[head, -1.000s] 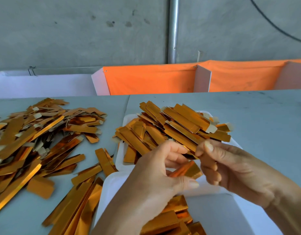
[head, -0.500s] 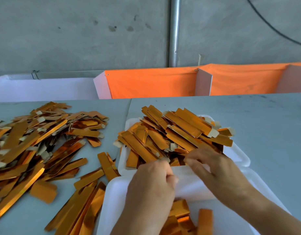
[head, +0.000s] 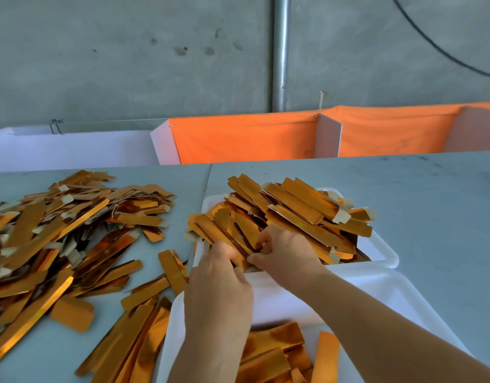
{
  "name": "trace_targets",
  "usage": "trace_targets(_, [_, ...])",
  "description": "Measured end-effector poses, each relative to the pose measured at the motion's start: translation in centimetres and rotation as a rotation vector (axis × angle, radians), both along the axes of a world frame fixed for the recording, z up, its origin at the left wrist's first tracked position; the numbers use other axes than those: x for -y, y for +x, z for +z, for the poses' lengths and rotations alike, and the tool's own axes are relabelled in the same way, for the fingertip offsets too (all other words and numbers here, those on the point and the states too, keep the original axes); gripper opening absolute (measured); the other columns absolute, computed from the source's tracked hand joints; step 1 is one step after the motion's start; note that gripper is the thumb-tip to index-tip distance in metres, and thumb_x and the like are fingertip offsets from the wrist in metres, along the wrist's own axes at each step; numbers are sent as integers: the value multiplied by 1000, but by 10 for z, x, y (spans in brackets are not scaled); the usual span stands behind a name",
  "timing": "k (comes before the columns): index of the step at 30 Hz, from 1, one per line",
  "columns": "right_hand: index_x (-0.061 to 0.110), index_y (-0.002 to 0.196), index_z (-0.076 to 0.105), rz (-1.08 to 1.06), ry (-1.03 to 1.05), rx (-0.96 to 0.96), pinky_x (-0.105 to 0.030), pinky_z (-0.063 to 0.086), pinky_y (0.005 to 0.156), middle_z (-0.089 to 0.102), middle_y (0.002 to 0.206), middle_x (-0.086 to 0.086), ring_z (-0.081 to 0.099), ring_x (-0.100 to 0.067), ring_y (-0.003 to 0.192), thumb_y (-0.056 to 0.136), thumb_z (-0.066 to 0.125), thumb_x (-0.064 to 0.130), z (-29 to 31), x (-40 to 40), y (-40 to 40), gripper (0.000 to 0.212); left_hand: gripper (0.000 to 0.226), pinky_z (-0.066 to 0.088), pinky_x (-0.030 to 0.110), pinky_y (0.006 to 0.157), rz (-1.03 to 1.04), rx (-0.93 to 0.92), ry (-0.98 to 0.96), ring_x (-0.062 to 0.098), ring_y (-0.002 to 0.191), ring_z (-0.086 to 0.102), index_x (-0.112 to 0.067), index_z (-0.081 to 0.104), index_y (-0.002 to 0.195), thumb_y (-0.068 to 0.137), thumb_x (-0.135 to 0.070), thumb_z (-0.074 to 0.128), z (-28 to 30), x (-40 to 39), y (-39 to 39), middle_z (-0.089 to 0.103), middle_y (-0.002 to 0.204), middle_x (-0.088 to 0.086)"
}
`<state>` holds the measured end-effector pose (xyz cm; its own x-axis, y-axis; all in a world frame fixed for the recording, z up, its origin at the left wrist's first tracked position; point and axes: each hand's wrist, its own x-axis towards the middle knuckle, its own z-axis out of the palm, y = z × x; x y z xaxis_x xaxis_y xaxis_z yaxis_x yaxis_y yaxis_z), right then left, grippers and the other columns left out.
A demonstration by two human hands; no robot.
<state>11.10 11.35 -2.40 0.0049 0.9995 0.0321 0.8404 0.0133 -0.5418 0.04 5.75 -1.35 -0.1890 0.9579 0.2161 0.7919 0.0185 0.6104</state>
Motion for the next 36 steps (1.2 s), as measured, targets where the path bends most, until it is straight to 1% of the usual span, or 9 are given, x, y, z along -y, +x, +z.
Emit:
trace_targets(5, [26,113,58,34,-4,-113,-23,55,72,63,95,3,62,-13,85,88,67,29,0,-2,7,27,25,47,25,82,-32,189,-30,11,100,58,-28,61,117,94,-20,54,-8,-8,-4,65,110,-7])
trace_targets(8, [28,108,61,31,25,-176,-16,50,68,63,96,6,62,-11,84,89,66,25,0,4,17,20,21,43,18,75,13,426,13,6,90,60,-23,69,109,90,-22,62,-10,-12,-6,69,101,-8])
trace_targets(13, [33,98,60,51,43,-293,-8,44,61,65,95,10,61,-3,83,94,57,34,2,11,18,6,14,39,5,57,20,582,39,-3,80,60,-28,72,98,86,-22,68,-15,-13,-2,69,90,-17])
trace_targets(18, [36,101,56,24,-8,-671,-5,42,48,61,88,20,58,3,77,90,58,42,12,19,21,13,11,42,1,51,-10,703,153,-7,72,63,-31,73,75,79,-20,74,-11,-12,-2,69,69,-21])
trace_targets(22, [24,103,68,105,-56,-947,-29,52,80,73,96,1,68,-16,94,83,64,37,20,30,35,24,12,48,17,63,-94,702,94,1,70,65,-28,70,71,76,-18,77,-7,-12,3,69,70,-16])
trace_targets(25, [22,94,72,95,-21,-971,-41,53,86,74,89,-3,71,-22,87,77,64,38,21,34,47,24,13,51,26,66,-80,744,47,7,75,65,-28,66,77,78,-17,73,-5,-10,6,68,74,-9])
trace_targets(29, [17,99,69,-122,-28,-1055,-45,54,88,73,85,-4,69,-25,84,89,62,18,16,31,58,12,26,57,43,76,-66,796,9,18,80,62,-32,61,88,83,-7,64,-1,-8,7,62,81,-2])
trace_targets(33, [24,121,58,-236,74,-764,-41,47,96,61,117,1,57,-23,111,96,54,29,12,27,62,26,34,55,27,72,-142,755,23,3,77,61,-43,51,94,87,-12,63,1,-4,12,63,86,-8])
trace_targets(36, [26,109,62,-225,161,-754,-34,46,88,65,110,4,59,-18,108,91,57,38,17,40,64,22,28,54,25,76,-191,746,8,-1,78,61,-44,57,94,88,-16,63,2,-2,14,64,84,-13])
